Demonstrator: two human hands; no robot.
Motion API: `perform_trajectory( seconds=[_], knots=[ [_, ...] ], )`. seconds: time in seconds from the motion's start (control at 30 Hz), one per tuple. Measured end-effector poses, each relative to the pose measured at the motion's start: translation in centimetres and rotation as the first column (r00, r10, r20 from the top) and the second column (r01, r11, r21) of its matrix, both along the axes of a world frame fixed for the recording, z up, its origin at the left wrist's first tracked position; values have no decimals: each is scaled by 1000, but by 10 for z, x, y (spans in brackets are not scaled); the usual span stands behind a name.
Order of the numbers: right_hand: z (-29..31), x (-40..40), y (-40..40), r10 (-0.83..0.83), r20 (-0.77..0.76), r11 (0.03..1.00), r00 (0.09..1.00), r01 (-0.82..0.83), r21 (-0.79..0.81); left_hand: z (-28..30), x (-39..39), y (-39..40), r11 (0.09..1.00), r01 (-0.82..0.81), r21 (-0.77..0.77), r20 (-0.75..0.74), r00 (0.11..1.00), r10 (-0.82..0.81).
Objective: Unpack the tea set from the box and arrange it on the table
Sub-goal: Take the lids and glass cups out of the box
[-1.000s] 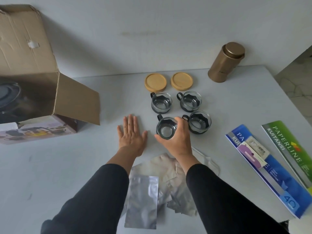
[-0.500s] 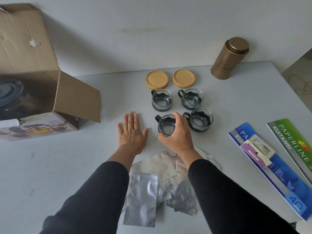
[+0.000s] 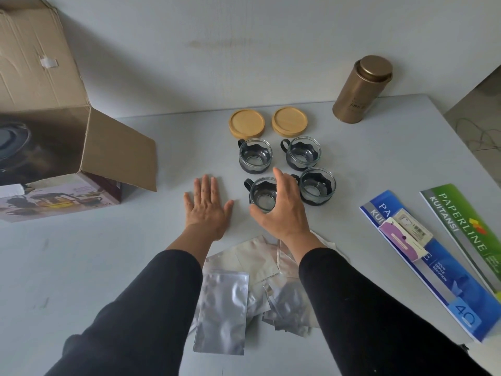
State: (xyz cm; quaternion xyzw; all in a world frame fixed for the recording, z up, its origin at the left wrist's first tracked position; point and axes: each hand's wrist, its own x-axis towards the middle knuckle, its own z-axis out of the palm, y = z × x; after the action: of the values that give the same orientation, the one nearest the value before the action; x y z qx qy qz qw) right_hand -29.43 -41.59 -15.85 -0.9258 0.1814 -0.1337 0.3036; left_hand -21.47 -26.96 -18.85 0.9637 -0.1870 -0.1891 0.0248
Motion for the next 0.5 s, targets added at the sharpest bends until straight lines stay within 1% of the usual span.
perform_trajectory(
  seconds=[0.13, 0.27, 0.4, 0.5],
  knots=[
    [16, 0, 1, 14, 68, 998, 998, -10, -57, 10, -1, 6, 999, 33, -22, -35, 999, -33],
    [39, 9, 10, 45, 122, 997, 991, -37, -71, 34, 0, 17, 996, 6, -87, 42, 999, -3],
    [66, 28, 35, 77, 184, 997, 980, -75, -16, 70, 12, 33, 988, -7, -151, 121, 992, 26],
    [83, 44, 58, 114, 225, 993, 968, -114, -12, 92, 22, 52, 983, -25, -180, 172, 984, 56]
  ],
)
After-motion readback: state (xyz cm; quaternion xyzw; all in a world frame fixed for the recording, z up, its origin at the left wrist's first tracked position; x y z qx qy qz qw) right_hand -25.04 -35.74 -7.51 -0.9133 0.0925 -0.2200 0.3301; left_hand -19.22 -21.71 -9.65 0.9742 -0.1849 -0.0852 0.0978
